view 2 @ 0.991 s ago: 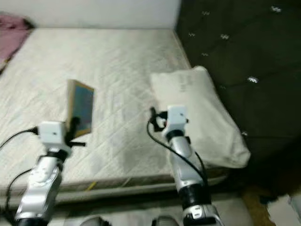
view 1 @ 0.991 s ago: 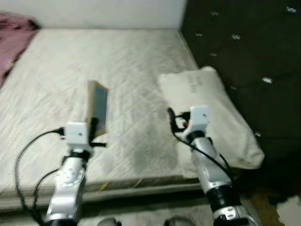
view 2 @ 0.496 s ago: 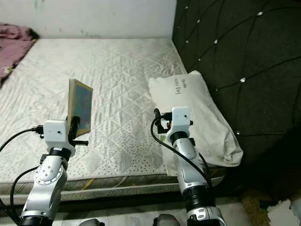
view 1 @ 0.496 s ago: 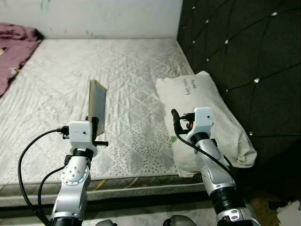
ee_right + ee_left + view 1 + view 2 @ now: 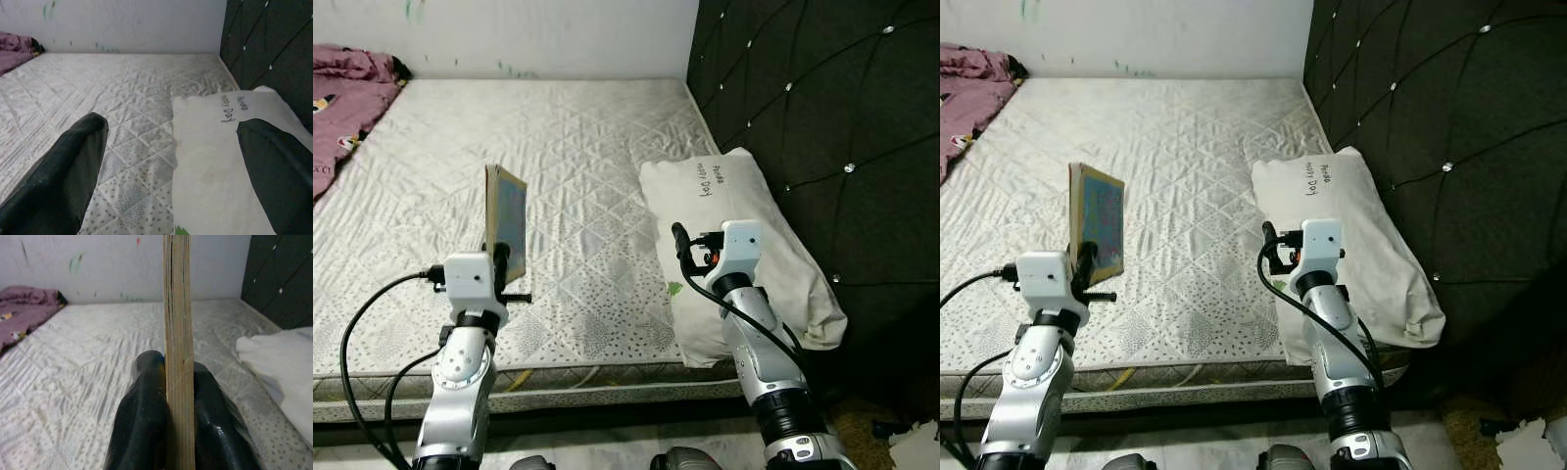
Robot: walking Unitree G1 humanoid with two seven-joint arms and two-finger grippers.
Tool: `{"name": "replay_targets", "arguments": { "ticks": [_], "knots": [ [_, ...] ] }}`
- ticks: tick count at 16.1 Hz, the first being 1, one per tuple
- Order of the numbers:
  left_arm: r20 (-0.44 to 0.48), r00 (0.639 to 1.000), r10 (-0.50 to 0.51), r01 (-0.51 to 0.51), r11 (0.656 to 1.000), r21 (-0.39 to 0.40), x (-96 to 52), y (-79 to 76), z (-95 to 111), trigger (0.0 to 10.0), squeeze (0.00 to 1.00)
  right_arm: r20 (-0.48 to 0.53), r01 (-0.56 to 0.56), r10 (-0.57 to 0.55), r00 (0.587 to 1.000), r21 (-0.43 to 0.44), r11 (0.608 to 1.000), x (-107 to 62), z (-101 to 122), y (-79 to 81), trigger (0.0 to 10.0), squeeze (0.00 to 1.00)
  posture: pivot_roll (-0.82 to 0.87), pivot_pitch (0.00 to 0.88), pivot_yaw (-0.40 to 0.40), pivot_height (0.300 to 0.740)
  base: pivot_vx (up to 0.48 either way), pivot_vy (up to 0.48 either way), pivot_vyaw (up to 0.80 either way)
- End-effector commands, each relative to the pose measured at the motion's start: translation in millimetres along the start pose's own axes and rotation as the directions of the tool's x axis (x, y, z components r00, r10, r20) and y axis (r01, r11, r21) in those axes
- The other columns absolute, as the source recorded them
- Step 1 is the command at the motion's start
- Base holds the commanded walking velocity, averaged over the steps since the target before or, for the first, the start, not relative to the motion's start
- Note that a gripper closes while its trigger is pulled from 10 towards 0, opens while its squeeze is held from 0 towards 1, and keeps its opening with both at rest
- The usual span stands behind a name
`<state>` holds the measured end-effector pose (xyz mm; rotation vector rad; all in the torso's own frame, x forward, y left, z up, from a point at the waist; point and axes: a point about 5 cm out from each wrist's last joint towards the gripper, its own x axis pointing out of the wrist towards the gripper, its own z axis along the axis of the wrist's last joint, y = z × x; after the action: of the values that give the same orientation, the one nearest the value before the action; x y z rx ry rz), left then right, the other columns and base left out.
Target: Clean up the room
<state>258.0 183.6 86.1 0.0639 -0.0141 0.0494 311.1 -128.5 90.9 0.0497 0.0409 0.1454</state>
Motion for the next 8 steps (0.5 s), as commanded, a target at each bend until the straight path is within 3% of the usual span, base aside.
{"name": "replay_targets", "arguments": {
  "ticks": [1, 8],
  "knots": [
    [0.046, 0.999, -0.005, 0.005, 1.0, 0.01, 2.1, 0.9, 11.1, 10.0, 0.0, 0.008, 0.002, -0.002, 1.0, 0.009, 1.0, -0.8, 3.2, -0.9, 10.0, 0.0, -0.06, 0.072, -0.013, 0.715, 0.0, 0.0, 0.0],
    [0.066, 0.997, 0.041, -0.042, 0.999, 0.018, -0.6, 5.1, 14.9, 10.0, 0.0, 0.013, 0.014, -0.014, 1.0, -0.002, 1.0, -2.3, 6.0, -2.8, 10.0, 0.0, -0.06, 0.074, -0.022, 0.655, 0.0, 0.0, 0.0]
  ]
}}
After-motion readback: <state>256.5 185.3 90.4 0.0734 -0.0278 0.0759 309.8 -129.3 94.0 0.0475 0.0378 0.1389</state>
